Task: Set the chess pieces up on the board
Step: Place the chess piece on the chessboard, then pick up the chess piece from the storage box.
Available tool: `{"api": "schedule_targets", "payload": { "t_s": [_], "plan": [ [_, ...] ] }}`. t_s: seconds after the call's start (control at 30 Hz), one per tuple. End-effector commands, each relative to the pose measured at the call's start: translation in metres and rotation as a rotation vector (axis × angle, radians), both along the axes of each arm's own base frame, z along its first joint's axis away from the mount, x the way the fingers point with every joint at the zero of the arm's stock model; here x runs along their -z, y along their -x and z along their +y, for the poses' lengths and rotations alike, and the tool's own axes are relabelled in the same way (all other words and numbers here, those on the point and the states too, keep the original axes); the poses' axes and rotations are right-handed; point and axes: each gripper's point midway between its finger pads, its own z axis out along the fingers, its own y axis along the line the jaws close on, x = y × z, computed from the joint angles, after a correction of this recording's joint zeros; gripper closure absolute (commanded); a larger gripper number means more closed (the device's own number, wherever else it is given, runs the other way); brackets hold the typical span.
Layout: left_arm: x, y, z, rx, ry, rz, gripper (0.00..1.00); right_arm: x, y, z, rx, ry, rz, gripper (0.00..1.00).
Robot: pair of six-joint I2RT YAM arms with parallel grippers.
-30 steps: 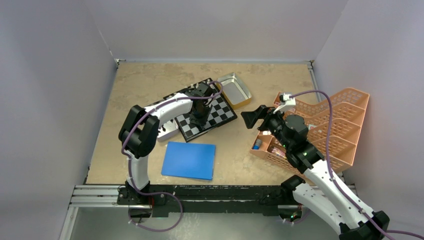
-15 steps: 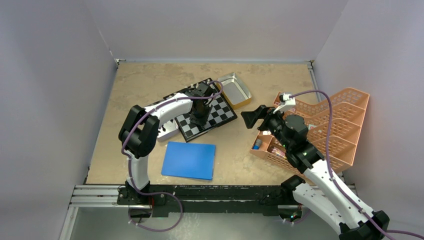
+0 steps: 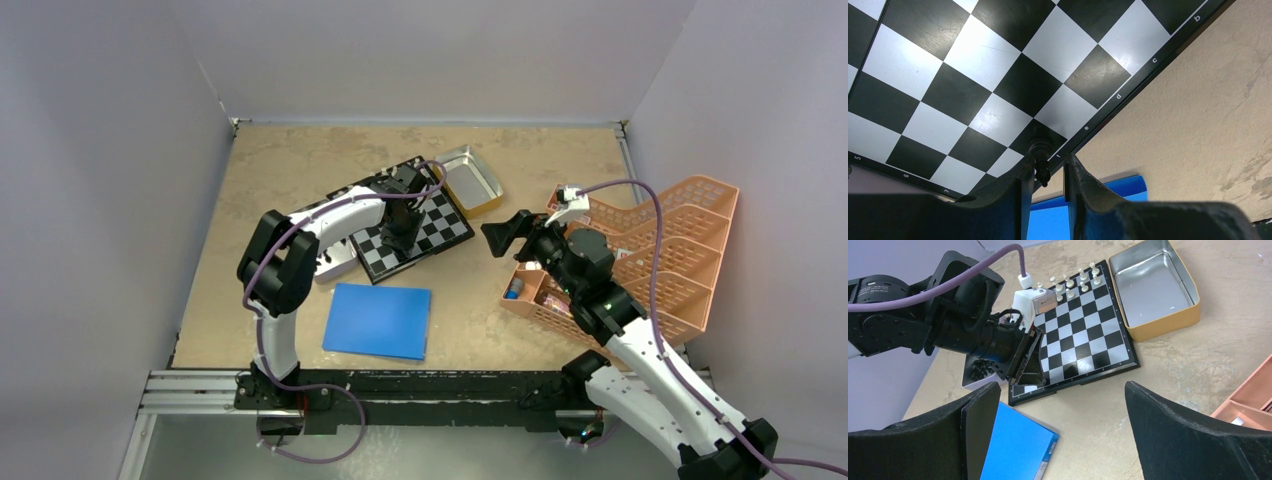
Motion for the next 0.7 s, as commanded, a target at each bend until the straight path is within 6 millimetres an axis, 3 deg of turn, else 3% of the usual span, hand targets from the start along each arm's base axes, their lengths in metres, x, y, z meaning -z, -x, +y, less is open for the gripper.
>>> {"api": "schedule_targets", "payload": {
  "t_s": [0.0, 0.27, 0.5, 0.67],
  "plan": [
    [-0.015, -0.011, -0.01, -0.002, 0.036, -0.048, 0.73, -0.014, -0.004, -0.002, 0.014, -0.012, -0.055, 0.03],
    [-0.027, -0.014, -0.007, -0.023, 0.03, -0.074, 0.68, -0.017, -0.003, -0.002, 0.01, -0.016, -0.059, 0.03],
    [-0.061, -0.022, 0.0, -0.054, 0.021, -0.155, 0.59, -0.019, -0.002, 0.003, -0.016, -0.022, -0.065, 0.03],
    [-0.089, -0.026, 0.017, -0.1, -0.011, -0.248, 0.56, -0.019, -0.003, 0.007, -0.031, -0.022, -0.057, 0.03]
  ]
}}
